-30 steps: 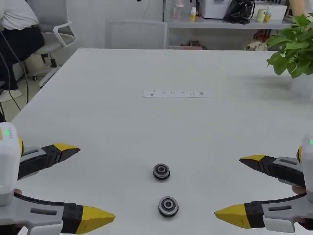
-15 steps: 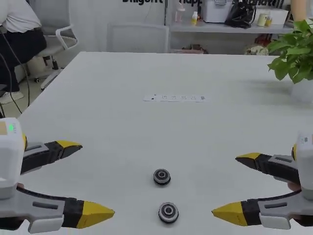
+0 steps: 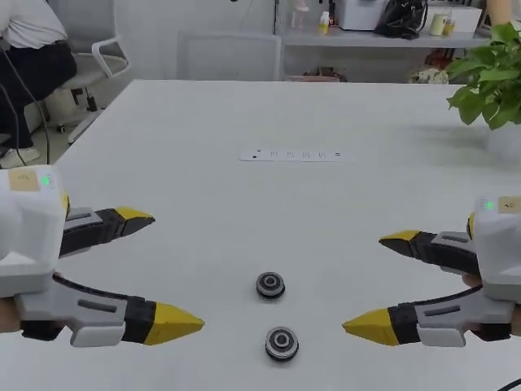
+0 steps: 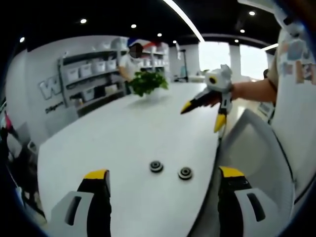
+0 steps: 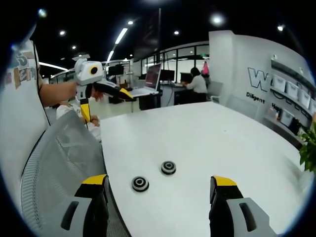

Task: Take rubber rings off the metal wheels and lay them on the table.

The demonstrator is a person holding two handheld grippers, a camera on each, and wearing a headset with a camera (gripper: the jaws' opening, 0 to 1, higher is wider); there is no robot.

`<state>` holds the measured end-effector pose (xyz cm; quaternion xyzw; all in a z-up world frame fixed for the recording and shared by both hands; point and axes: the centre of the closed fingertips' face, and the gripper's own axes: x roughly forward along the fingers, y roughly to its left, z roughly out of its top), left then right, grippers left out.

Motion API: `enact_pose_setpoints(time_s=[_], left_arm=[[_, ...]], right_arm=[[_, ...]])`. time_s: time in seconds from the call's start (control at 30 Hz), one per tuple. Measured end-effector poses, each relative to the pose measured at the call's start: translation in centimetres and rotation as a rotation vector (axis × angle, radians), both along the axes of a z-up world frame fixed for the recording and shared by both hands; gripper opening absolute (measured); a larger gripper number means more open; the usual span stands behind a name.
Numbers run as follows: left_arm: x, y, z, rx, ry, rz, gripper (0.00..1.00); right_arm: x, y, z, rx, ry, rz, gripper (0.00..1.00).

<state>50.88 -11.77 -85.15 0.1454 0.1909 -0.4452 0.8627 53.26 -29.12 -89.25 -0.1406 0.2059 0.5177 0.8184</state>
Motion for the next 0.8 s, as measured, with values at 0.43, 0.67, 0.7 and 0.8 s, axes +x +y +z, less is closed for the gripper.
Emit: enact_pose_setpoints(time_s=[0.43,0.67,0.7,0.8], left_arm=[[0.7,-1.4,-1.1,0.007,0.017,-0.046,0.89],[0.9,-2.5,-1.9,0.005,0.032,-0.075,0.87],[1.0,-2.7,-2.0,0.006,0.033,-0.079,0.87],[1.1,-2.9,-2.5,0.018,0.033,-0.091,0.85]], right_arm=[[0.1,0.6,-1.4,-0.004,0.013,0.034,0.82],[0.4,1.5,-2.1,0.011,0.028,0.05,0.8],[0.4,1.5,-2.2,0.01,0.03,0.053,0.8],[0.5,1.7,-3.0,-0.005,0.041,0.062,0.79]])
